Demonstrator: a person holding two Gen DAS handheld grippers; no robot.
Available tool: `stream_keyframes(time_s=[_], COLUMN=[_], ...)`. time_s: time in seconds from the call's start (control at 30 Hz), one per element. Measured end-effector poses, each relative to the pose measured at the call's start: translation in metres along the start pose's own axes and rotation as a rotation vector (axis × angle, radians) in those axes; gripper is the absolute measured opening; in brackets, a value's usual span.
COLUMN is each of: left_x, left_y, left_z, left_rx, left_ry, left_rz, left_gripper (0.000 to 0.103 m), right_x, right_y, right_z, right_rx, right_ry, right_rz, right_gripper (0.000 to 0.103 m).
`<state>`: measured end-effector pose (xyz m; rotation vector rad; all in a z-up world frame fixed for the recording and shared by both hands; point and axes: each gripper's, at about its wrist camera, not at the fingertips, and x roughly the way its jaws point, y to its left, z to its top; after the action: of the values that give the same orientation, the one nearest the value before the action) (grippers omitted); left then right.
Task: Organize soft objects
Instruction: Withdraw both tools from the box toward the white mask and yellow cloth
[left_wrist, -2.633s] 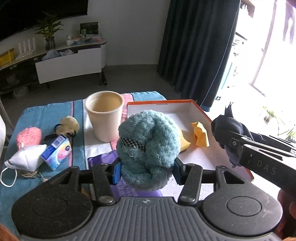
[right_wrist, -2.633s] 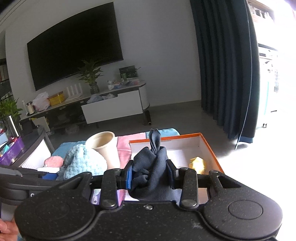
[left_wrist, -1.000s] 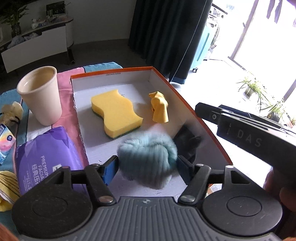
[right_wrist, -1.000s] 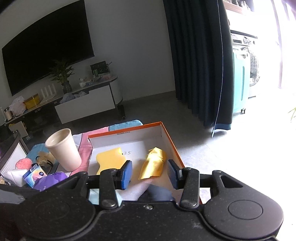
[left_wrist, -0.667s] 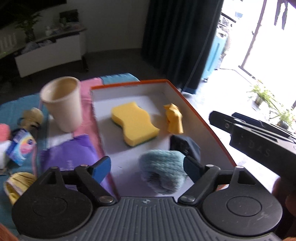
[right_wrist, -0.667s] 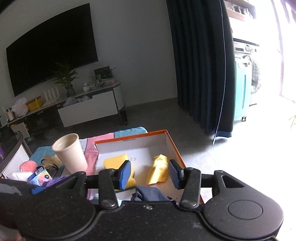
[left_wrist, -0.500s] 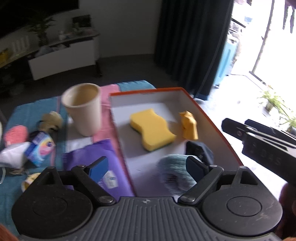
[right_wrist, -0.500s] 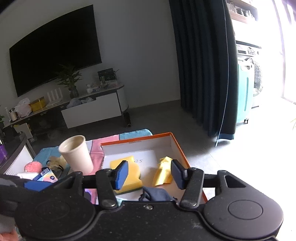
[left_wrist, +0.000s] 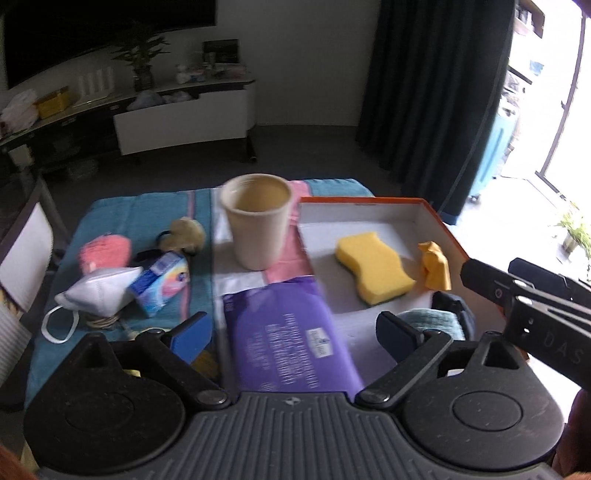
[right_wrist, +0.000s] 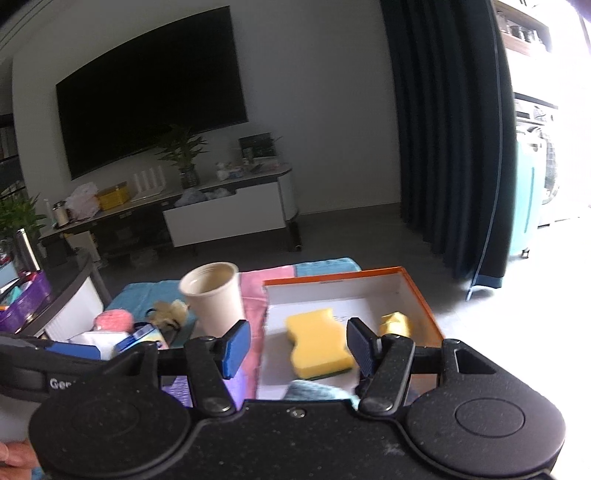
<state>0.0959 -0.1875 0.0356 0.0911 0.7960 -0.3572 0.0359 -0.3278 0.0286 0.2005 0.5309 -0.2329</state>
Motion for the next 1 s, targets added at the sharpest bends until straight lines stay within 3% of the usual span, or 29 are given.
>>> stream_keyframes(time_s=[1.0], left_x=[-0.041], left_y=[0.115], left_z=[-0.027], left_rx=[-0.168], left_ry=[-0.034], left_rz=[0.151], left_gripper=[0.098], right_x=[0.017], right_y=[0.115], right_z=[-0.009], right_rx=[-0.147], right_ry=[0.062], right_rz=[0.203], right_gripper=[0.071])
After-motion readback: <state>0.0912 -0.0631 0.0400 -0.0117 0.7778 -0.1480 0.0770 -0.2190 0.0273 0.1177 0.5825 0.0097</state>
